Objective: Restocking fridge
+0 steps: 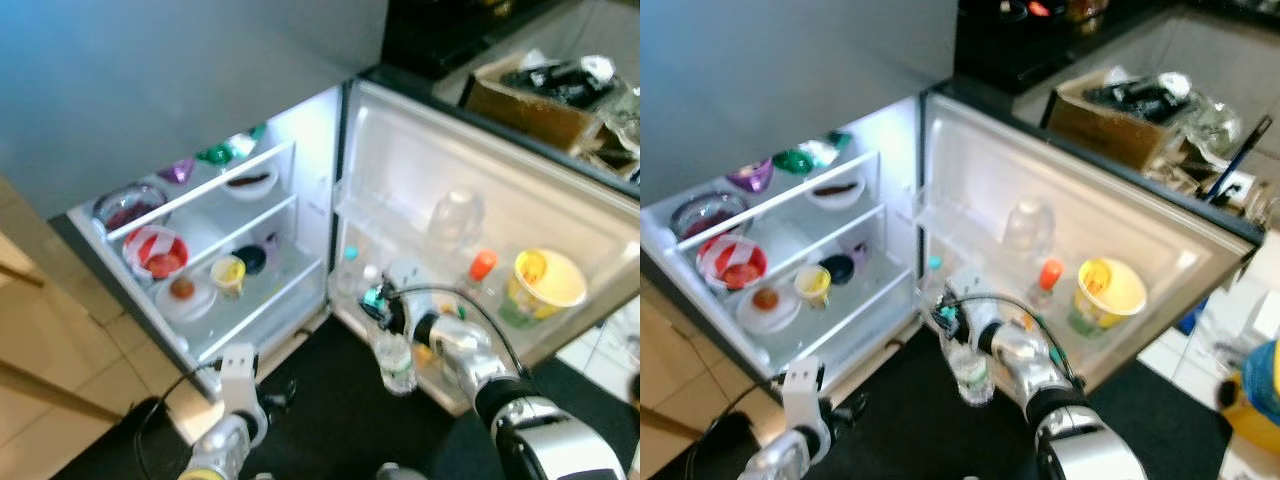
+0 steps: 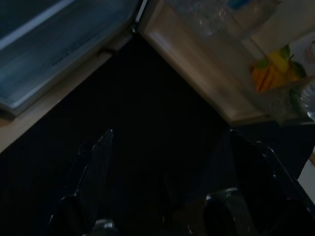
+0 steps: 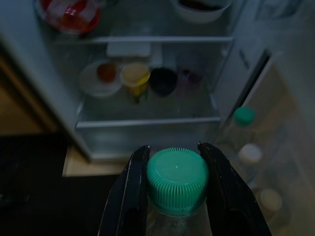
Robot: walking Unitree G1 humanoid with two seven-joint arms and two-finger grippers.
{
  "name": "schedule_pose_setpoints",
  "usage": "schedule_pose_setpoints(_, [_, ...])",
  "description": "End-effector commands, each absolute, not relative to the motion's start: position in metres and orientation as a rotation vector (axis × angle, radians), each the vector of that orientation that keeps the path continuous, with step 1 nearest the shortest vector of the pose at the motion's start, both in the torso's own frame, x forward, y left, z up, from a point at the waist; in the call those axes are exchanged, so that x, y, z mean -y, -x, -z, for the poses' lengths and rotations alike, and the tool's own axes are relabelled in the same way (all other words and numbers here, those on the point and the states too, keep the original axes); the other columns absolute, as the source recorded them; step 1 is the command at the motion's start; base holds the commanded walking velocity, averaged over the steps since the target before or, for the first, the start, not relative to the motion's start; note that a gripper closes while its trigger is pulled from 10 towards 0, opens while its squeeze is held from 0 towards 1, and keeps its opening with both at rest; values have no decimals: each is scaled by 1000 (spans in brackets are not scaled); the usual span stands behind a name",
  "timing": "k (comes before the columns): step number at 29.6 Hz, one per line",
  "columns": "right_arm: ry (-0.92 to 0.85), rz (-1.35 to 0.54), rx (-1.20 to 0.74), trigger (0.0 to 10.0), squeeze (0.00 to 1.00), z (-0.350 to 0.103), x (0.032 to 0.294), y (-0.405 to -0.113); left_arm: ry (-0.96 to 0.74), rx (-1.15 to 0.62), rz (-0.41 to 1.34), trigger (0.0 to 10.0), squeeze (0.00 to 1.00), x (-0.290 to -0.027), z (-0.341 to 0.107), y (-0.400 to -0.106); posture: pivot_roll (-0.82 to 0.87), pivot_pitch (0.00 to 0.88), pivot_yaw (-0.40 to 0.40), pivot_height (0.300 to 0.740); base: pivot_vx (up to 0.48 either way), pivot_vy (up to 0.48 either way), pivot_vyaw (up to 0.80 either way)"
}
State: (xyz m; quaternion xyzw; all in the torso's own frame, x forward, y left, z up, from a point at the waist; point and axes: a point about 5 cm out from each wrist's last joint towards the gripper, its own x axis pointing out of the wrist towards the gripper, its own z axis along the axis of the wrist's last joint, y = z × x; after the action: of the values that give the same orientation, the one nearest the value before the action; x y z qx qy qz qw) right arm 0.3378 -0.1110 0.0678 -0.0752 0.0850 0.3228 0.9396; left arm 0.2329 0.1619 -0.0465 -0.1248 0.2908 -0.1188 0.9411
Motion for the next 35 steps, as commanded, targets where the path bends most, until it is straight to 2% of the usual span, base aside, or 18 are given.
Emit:
schedule_pose_setpoints(1, [118, -581, -162, 10000, 0, -75, 121, -345, 221, -548, 277, 10000, 0, -164, 40, -240, -19, 159, -47, 740, 0, 0, 0])
schedule_pose_setpoints(5, [101, -501, -140, 10000, 0, -88, 130, -356, 193, -479, 329, 10000, 0, -162, 29, -250, -12, 181, -42, 740, 0, 0, 0])
schedule_pose_setpoints(6, [92, -492, -134, 10000, 0, -91, 132, -358, 184, -456, 346, 10000, 0, -161, 26, -253, -2, 208, -40, 735, 0, 0, 0])
schedule_pose_setpoints(9, [82, -494, -130, 10000, 0, -92, 132, -358, 182, -445, 352, 10000, 0, -161, 25, -253, -2, 208, -40, 730, 0, 0, 0])
schedule_pose_setpoints(12, [7, -524, -72, 10000, 0, -106, 132, -363, 169, -328, 397, 10000, 0, -160, 7, -267, 10, 244, -35, 710, 0, 0, 0])
schedule_pose_setpoints(18, [-63, -569, 16, 10000, 0, -128, 125, -369, 153, -226, 448, 10000, 0, -153, -13, -283, 6, 267, -28, 680, 0, 0, 0])
schedule_pose_setpoints(28, [-111, -602, 126, 10000, 0, -154, 123, -373, 139, -146, 491, 10000, 0, -147, -28, -292, 4, 282, -24, 645, 0, 0, 0])
schedule_pose_setpoints(35, [-104, -588, 213, 10000, 0, -178, 136, -374, 134, -95, 500, 10000, 0, -148, -39, -297, 1, 294, -27, 610, 0, 0, 0])
